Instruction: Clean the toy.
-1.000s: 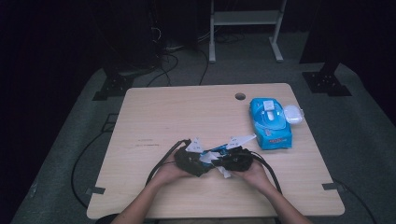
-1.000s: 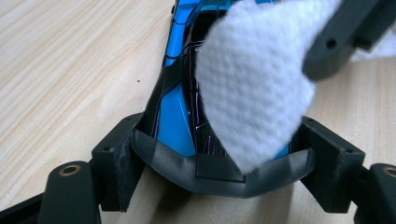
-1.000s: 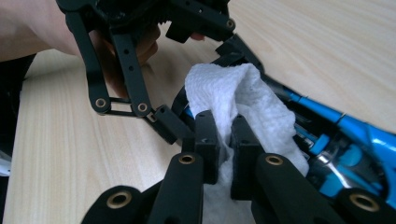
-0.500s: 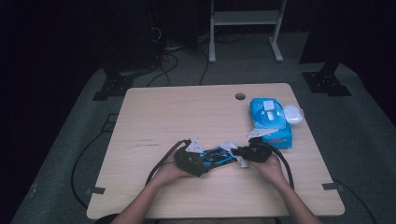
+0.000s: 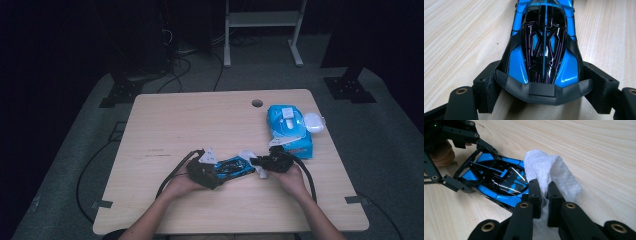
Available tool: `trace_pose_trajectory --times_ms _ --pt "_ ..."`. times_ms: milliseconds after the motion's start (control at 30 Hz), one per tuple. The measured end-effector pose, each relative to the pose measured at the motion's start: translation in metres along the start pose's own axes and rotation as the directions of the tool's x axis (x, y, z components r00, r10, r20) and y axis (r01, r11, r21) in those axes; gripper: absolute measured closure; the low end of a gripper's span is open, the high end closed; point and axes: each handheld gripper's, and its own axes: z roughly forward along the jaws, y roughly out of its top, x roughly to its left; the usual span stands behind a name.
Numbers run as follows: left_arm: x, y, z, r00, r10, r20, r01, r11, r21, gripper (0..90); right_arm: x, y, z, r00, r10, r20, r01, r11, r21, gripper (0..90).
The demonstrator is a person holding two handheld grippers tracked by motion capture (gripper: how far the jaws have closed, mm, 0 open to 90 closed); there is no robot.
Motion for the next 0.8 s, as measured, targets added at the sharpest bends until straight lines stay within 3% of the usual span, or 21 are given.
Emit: trace_pose_trajectory --times_ms 67,167,233,300,367,400,500,800 --pt "0.0 0.0 0.0 1.0 0.0 0.002 0.0 1.0 -0.002 23.4 0.002 0.0 0.0 1.0 -0.003 -0.004 0.003 1.0 0.001 83.8" --pt "0.0 0.0 0.0 1.0 0.001 0.001 -0.001 1.0 -0.002 23.4 0.012 0.002 0.004 0.9978 -0.023 -0.062 0.023 1.0 -0.004 83.7" --pt "0.0 0.0 0.0 1.0 0.002 0.001 -0.002 1.0 -0.002 23.4 0.016 0.004 0.005 0.9967 -0.036 -0.073 0.036 0.999 0.003 83.8" --pt "0.0 0.0 0.0 1.0 0.002 0.001 -0.002 1.0 0.0 23.4 0.014 0.004 0.003 0.9971 -0.039 -0.065 0.04 0.999 0.009 83.8" --pt "0.0 0.0 0.0 1.0 0.001 0.0 -0.001 1.0 -0.001 23.4 0.008 0.002 0.001 0.9992 -0.041 -0.003 0.041 0.999 0.02 83.9" --pt "0.001 0.0 0.001 1.0 0.001 0.003 -0.001 1.0 -0.003 23.5 0.001 0.001 -0.002 0.9997 -0.012 0.02 0.011 1.0 0.024 83.8" --pt "0.0 0.001 0.001 1.0 0.004 0.0 -0.004 1.0 -0.001 23.4 0.0 0.003 -0.001 0.9996 -0.011 0.024 0.01 1.0 0.026 83.8" --pt "0.0 0.001 0.001 0.9999 0.012 -0.004 -0.012 0.9999 0.004 23.4 0.019 0.036 0.036 0.9968 -0.049 -0.062 0.05 0.999 0.011 83.9"
